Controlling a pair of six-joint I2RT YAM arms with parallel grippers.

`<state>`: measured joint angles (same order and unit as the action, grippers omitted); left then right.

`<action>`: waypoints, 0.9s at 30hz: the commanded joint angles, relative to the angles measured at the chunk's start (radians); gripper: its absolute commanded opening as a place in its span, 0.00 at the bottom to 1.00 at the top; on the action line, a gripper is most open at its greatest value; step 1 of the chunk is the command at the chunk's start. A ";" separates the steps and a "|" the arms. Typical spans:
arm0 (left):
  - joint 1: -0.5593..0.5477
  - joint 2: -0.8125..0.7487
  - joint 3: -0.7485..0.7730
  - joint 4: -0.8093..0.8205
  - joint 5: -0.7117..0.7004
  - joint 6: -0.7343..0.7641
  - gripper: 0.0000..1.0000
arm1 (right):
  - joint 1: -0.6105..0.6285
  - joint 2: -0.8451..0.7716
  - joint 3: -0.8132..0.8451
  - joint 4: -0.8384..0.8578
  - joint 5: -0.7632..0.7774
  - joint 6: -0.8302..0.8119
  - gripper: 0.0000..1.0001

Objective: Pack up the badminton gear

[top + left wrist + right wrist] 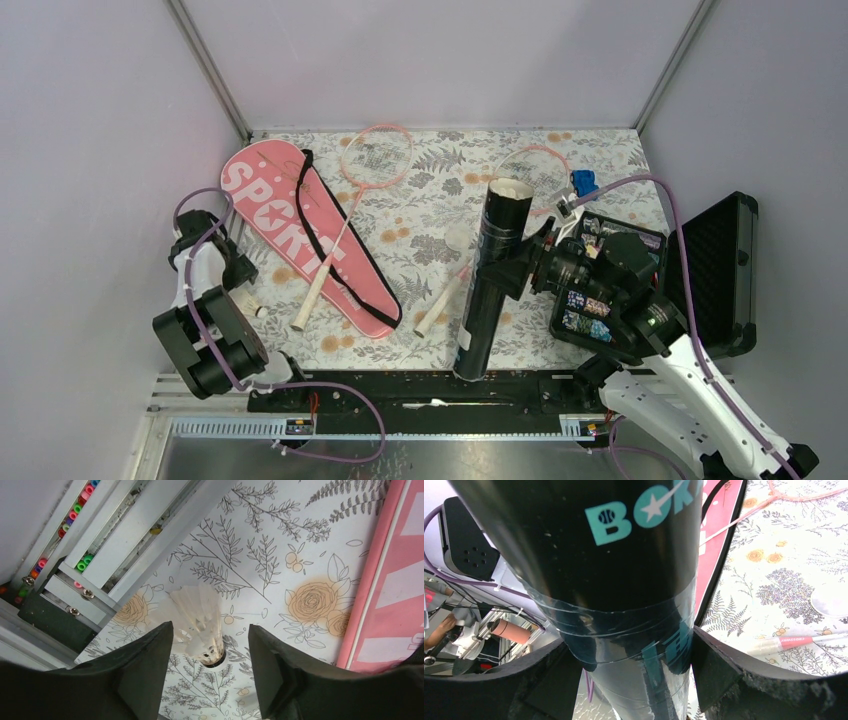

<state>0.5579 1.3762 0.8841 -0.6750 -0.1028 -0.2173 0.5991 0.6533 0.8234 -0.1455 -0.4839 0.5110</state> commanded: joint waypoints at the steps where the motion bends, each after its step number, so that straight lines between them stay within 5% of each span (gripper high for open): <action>1: 0.004 -0.017 0.052 -0.021 0.021 -0.005 0.55 | -0.005 -0.029 0.044 0.011 -0.020 -0.023 0.33; 7: 0.004 -0.087 0.069 -0.080 0.058 0.017 0.01 | -0.005 -0.040 0.073 -0.015 -0.044 -0.023 0.34; 19: -0.005 -0.410 0.096 -0.124 0.277 -0.042 0.00 | -0.004 -0.086 0.068 -0.097 0.021 -0.078 0.34; 27: -0.093 -0.450 0.269 -0.219 0.388 -0.140 0.00 | -0.004 -0.058 0.077 -0.184 0.159 -0.203 0.34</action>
<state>0.5228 0.9451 1.0557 -0.8700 0.1806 -0.2890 0.5991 0.5877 0.8532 -0.3298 -0.4194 0.3916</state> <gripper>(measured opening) 0.010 0.774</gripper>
